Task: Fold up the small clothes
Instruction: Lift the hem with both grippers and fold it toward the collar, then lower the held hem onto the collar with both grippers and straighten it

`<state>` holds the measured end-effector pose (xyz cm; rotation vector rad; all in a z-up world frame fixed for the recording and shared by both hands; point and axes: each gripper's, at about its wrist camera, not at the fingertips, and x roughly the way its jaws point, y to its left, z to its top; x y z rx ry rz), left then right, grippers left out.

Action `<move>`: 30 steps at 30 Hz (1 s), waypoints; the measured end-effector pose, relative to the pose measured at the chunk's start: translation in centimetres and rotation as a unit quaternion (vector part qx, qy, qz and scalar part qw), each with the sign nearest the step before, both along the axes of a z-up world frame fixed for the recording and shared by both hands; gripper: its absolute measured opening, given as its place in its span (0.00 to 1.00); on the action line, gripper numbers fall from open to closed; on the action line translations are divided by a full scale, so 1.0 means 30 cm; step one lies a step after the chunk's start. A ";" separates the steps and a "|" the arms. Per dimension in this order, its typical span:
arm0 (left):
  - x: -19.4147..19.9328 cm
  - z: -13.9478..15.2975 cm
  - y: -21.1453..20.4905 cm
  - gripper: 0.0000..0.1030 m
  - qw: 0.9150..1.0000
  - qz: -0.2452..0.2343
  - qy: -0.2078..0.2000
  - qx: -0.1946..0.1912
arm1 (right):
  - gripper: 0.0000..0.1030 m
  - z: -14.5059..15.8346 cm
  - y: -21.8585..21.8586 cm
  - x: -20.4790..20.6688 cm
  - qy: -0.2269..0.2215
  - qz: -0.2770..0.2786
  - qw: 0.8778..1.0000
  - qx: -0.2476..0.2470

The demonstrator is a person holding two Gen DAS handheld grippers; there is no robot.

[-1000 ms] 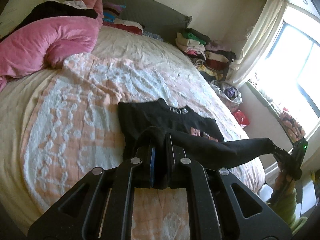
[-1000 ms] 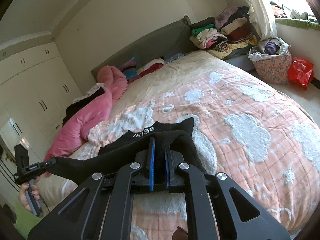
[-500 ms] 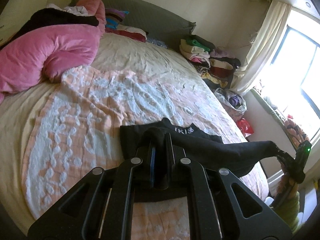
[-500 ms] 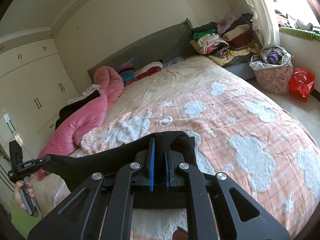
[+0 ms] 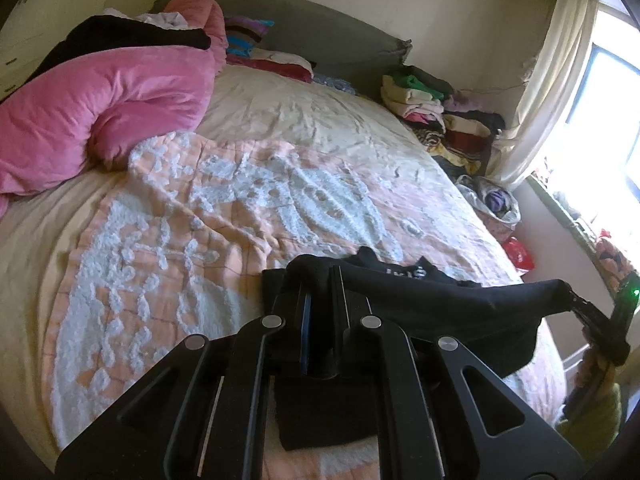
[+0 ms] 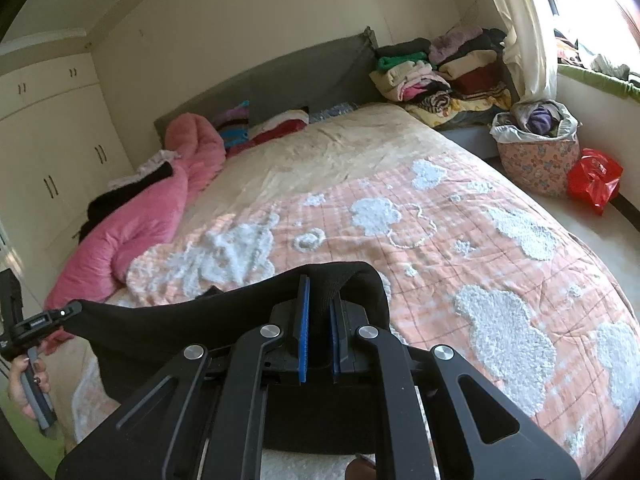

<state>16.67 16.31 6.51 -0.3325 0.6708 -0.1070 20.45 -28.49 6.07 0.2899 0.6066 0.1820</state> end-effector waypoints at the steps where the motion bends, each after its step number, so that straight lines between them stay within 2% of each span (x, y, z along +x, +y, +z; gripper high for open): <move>1: 0.008 -0.009 -0.001 0.02 1.000 0.001 0.002 0.004 | 0.07 -0.008 0.003 0.010 0.002 0.000 1.000 -0.001; 14: 0.096 -0.124 -0.017 0.04 0.999 0.004 0.031 0.018 | 0.07 -0.143 0.017 0.108 0.040 -0.018 0.999 -0.012; 18: 0.106 -0.142 -0.020 0.05 0.999 0.001 0.039 0.016 | 0.14 -0.167 0.039 0.119 0.043 -0.019 0.998 -0.036; 19: 0.105 -0.144 -0.023 0.08 0.999 0.000 0.039 0.018 | 0.19 -0.170 0.043 0.120 0.042 -0.019 0.998 -0.039; 20: 0.102 -0.143 -0.027 0.11 0.999 -0.002 0.038 0.020 | 0.31 -0.176 0.046 0.119 0.041 -0.022 0.998 -0.042; 21: 0.100 -0.141 -0.029 0.24 0.999 -0.001 0.037 0.024 | 0.37 -0.179 0.044 0.117 0.039 -0.027 0.998 -0.042; 22: 0.097 -0.136 -0.029 0.33 0.999 0.002 0.033 0.028 | 0.39 -0.181 0.041 0.114 0.037 -0.030 0.998 -0.041; 26: 0.081 -0.113 -0.025 0.33 1.000 0.002 0.019 0.022 | 0.39 -0.178 0.021 0.100 0.033 -0.036 0.998 -0.030; 30: 0.073 -0.116 -0.059 0.33 0.999 -0.018 0.023 0.031 | 0.39 -0.160 0.030 0.069 0.022 -0.018 0.999 -0.033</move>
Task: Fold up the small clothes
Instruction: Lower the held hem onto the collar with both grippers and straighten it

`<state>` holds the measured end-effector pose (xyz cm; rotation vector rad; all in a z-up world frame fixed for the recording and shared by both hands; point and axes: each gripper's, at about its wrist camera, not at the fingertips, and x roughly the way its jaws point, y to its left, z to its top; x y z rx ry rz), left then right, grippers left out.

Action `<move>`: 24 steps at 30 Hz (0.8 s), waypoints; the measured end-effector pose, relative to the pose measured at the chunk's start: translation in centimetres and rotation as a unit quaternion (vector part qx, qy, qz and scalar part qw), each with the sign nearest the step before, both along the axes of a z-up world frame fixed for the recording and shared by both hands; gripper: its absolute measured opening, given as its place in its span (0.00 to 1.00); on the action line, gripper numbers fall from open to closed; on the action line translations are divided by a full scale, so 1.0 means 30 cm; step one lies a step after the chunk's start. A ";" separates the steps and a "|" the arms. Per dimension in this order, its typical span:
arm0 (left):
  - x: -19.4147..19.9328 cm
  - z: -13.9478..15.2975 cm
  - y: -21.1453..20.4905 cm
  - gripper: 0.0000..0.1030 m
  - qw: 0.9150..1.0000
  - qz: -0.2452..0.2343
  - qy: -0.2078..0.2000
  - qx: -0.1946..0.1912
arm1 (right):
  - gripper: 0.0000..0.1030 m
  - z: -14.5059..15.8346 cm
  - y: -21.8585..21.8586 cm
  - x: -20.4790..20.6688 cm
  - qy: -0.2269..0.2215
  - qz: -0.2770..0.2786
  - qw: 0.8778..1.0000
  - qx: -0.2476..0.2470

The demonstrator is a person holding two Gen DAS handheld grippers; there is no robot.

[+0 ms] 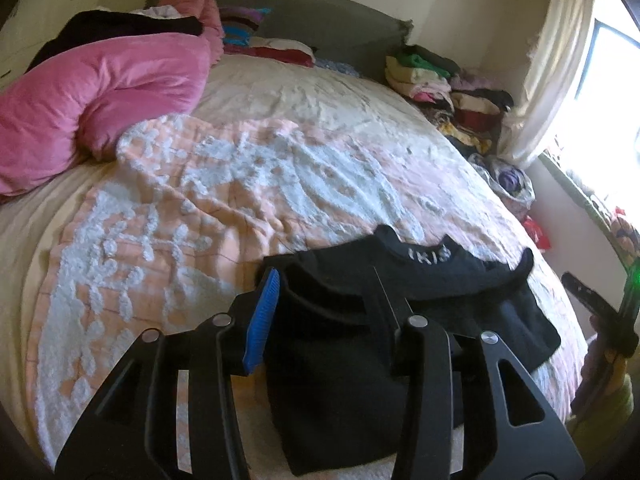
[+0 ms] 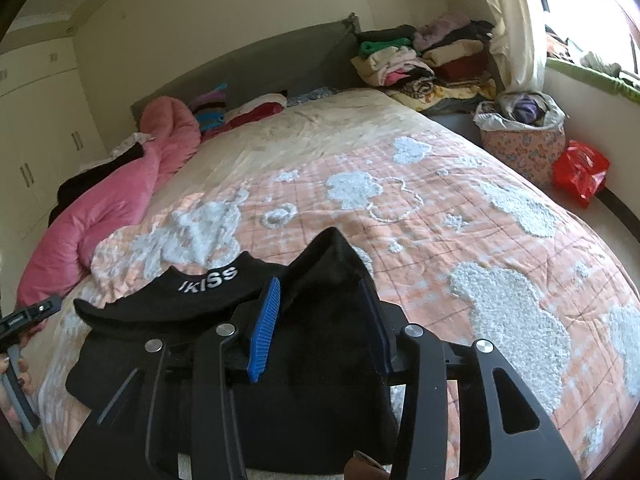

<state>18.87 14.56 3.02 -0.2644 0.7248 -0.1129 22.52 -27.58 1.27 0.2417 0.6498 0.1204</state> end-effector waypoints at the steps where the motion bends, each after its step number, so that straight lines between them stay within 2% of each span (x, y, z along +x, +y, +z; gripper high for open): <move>1: -0.006 -0.005 -0.019 0.33 1.000 -0.010 0.004 0.006 | 0.38 0.002 0.006 -0.005 0.000 0.005 1.000 -0.003; 3: -0.017 -0.018 -0.052 0.31 0.999 -0.026 0.015 0.015 | 0.34 0.005 0.026 -0.014 0.002 0.021 1.000 -0.014; 5: -0.030 -0.039 -0.096 0.18 0.998 -0.050 0.027 0.028 | 0.25 -0.002 0.050 -0.017 0.011 0.038 0.999 -0.028; 6: -0.031 -0.052 -0.114 0.08 0.997 -0.060 0.036 0.035 | 0.21 -0.006 0.063 -0.016 0.016 0.045 0.998 -0.036; 7: -0.032 -0.066 -0.133 0.05 0.996 -0.070 0.044 0.043 | 0.19 -0.015 0.082 -0.014 0.022 0.055 0.997 -0.050; 10: -0.022 -0.120 -0.176 0.04 0.991 -0.089 0.068 0.068 | 0.18 -0.049 0.118 0.003 0.045 0.068 0.993 -0.081; 14: 0.015 -0.180 -0.180 0.04 0.989 -0.079 0.090 0.084 | 0.18 -0.110 0.136 0.051 0.083 0.068 0.990 -0.096; 17: 0.051 -0.189 -0.172 0.04 0.989 -0.070 0.092 0.091 | 0.18 -0.164 0.149 0.109 0.114 0.065 0.986 -0.105; 22: 0.141 -0.200 -0.153 0.04 0.989 -0.056 0.096 0.096 | 0.18 -0.200 0.161 0.197 0.126 0.061 0.984 -0.110; 24: 0.169 -0.202 -0.146 0.04 0.989 -0.051 0.098 0.099 | 0.18 -0.202 0.165 0.236 0.129 0.061 0.985 -0.098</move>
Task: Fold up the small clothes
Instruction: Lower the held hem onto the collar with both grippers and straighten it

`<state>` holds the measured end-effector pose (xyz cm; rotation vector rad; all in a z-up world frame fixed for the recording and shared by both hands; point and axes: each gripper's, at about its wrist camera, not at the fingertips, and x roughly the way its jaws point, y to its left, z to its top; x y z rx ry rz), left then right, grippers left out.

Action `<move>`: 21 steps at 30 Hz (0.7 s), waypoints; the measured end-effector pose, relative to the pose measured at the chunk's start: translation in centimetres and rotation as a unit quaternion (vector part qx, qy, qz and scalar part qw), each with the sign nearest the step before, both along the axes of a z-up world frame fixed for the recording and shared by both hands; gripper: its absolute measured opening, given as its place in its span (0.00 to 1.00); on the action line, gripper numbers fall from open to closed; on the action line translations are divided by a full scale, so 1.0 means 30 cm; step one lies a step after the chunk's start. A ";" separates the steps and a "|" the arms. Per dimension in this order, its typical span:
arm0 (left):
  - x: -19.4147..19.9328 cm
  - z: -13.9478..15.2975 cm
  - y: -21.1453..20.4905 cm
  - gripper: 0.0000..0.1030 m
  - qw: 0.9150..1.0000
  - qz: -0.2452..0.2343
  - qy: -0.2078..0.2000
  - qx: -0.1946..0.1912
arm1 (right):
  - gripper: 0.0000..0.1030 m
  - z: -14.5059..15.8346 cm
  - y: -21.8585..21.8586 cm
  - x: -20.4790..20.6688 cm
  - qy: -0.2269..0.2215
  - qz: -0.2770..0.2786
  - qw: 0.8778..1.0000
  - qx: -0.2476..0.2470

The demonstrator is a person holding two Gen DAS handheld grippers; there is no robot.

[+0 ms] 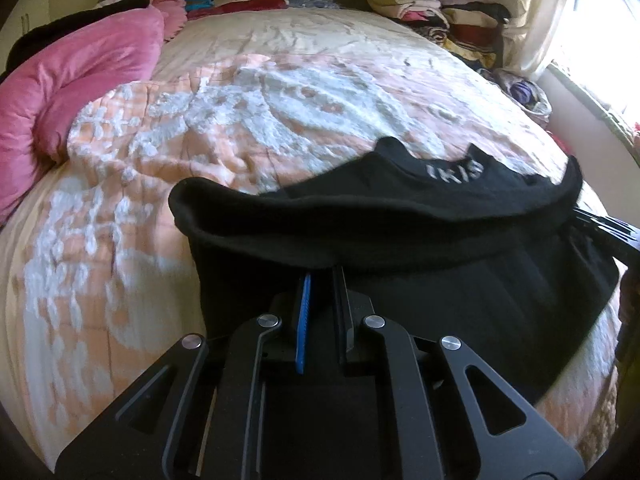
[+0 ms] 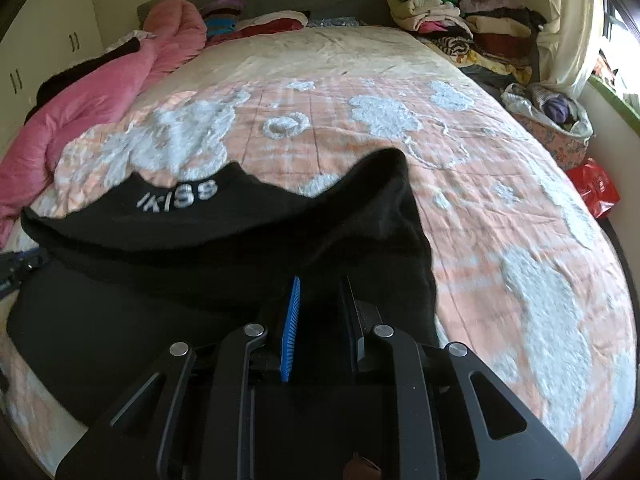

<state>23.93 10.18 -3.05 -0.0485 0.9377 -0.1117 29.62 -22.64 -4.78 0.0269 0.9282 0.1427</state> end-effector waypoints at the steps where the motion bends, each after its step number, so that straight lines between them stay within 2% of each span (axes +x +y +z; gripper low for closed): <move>1: 0.012 0.003 0.007 0.04 1.000 0.003 -0.001 0.000 | 0.18 0.000 -0.002 0.015 0.001 -0.002 1.000 0.008; 4: 0.039 0.027 0.038 0.04 1.000 0.019 -0.016 -0.006 | 0.18 0.003 -0.013 0.060 0.002 -0.012 0.999 0.035; 10: 0.052 0.066 0.112 0.04 0.998 0.046 -0.039 -0.022 | 0.18 0.040 -0.041 0.109 -0.025 -0.034 0.998 0.043; 14: 0.051 0.074 0.155 0.06 0.996 0.064 -0.043 -0.035 | 0.19 0.061 -0.063 0.109 -0.038 -0.043 0.998 0.018; 15: 0.052 0.073 0.162 0.11 0.996 0.067 -0.042 -0.036 | 0.29 0.063 -0.066 0.107 -0.042 -0.044 0.998 0.002; 16: 0.056 0.069 0.167 0.16 0.996 0.069 -0.040 -0.038 | 0.51 0.061 -0.070 0.106 -0.042 -0.045 0.998 -0.010; 17: 0.060 0.062 0.172 0.19 0.996 0.071 -0.036 -0.041 | 0.59 0.058 -0.074 0.106 -0.041 -0.046 0.998 -0.022; 19: 0.068 0.045 0.177 0.33 0.996 0.073 -0.030 -0.044 | 0.59 0.046 -0.085 0.108 -0.041 -0.051 0.997 -0.045; 21: 0.077 0.024 0.174 0.39 0.996 0.074 -0.023 -0.042 | 0.58 0.025 -0.094 0.116 -0.029 -0.046 0.997 -0.049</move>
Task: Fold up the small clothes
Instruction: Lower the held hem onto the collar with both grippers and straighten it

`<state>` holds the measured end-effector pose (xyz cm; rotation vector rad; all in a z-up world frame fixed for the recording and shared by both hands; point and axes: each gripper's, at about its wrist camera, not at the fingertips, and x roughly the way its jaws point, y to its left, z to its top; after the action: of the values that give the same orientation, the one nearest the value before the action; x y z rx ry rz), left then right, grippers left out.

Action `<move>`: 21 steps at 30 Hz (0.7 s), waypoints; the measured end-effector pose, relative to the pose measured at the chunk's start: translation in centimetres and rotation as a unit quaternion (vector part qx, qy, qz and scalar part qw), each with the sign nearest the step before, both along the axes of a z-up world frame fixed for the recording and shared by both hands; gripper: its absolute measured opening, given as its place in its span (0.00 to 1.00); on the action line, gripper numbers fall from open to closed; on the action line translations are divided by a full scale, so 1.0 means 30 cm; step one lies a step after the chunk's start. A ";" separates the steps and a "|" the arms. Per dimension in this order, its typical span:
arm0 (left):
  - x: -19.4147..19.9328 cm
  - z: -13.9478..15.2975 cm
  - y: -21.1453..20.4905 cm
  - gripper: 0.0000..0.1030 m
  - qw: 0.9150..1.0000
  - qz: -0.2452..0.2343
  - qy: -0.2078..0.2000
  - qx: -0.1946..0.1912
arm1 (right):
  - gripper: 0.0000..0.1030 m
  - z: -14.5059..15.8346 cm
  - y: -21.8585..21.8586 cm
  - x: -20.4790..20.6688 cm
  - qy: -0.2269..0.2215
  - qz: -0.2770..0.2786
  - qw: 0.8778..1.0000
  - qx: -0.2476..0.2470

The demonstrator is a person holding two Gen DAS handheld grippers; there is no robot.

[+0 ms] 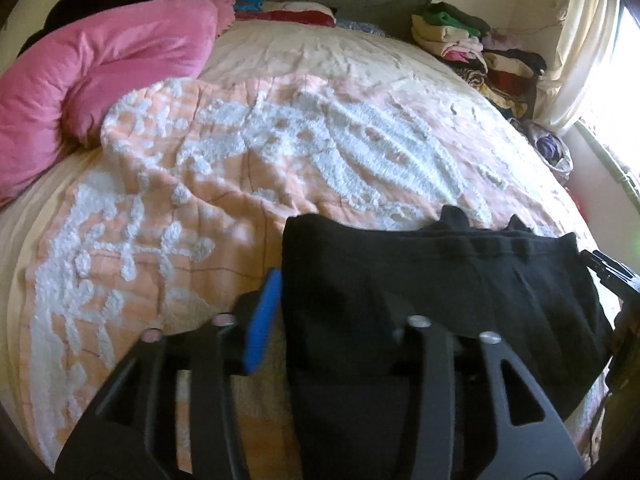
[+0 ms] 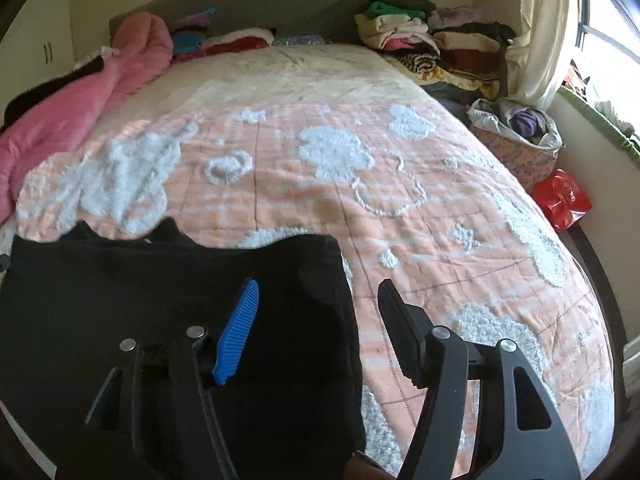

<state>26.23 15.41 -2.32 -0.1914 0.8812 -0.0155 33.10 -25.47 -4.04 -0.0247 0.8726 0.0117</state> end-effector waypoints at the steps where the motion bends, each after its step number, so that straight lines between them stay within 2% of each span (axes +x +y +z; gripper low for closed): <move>1: 0.002 -0.006 -0.001 0.39 1.000 -0.001 0.002 0.000 | 0.51 -0.012 -0.004 0.005 0.008 0.003 1.000 0.002; 4: 0.004 -0.017 -0.011 0.39 1.000 -0.006 0.005 0.003 | 0.29 -0.038 -0.002 0.013 0.019 0.007 1.000 0.004; 5: 0.004 -0.021 -0.015 0.39 1.000 -0.008 0.006 0.006 | 0.17 -0.044 0.002 0.014 0.020 0.009 1.000 0.005; 6: 0.004 -0.023 -0.019 0.31 1.000 -0.009 0.007 0.009 | 0.10 -0.046 0.002 0.012 0.018 0.010 1.000 0.008; 7: 0.002 -0.024 -0.022 0.15 1.000 -0.009 0.006 0.014 | 0.09 -0.044 0.002 0.007 0.014 0.011 1.000 0.014; 9: -0.003 -0.017 -0.022 0.04 1.000 -0.010 0.001 0.016 | 0.08 -0.026 -0.003 -0.009 0.000 0.010 1.000 0.027; 13: -0.024 0.044 -0.022 0.03 0.999 -0.011 -0.033 0.018 | 0.07 0.040 -0.034 -0.045 -0.041 0.002 0.998 0.054; 16: -0.035 0.085 -0.024 0.03 0.998 -0.010 -0.058 0.025 | 0.07 0.071 -0.066 -0.048 -0.055 -0.012 0.996 0.071; 21: -0.011 0.042 -0.024 0.03 0.998 -0.007 -0.040 0.042 | 0.07 0.023 -0.072 -0.029 -0.036 -0.026 0.997 0.060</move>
<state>25.91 14.69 -1.07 -0.1045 0.8015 0.0001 32.22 -27.63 -3.36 0.1089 0.7999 0.0154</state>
